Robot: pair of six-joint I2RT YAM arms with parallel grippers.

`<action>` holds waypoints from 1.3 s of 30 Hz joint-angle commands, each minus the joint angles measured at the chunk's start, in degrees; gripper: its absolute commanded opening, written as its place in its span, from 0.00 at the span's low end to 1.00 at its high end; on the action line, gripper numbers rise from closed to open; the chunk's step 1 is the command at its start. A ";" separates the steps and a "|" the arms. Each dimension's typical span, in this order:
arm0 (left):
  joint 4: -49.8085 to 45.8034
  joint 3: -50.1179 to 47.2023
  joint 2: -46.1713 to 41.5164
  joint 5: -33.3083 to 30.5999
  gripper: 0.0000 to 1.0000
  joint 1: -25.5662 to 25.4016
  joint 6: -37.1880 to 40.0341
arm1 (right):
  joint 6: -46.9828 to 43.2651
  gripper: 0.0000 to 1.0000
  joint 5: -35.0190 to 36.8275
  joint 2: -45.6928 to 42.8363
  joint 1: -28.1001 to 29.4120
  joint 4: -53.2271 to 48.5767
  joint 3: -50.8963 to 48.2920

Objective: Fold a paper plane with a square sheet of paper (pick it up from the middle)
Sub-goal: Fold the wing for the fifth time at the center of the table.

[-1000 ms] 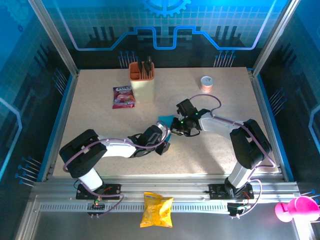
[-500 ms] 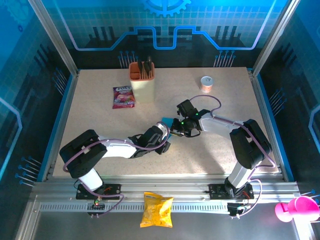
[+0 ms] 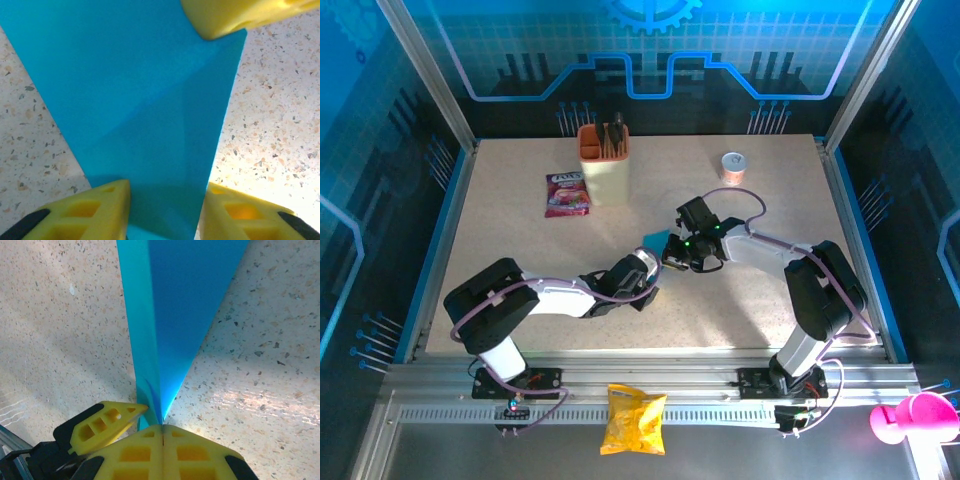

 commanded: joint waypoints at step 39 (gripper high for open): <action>-2.68 3.73 1.54 15.94 0.00 -0.36 -4.51 | -7.10 0.17 -3.13 -3.06 -9.52 -3.90 1.95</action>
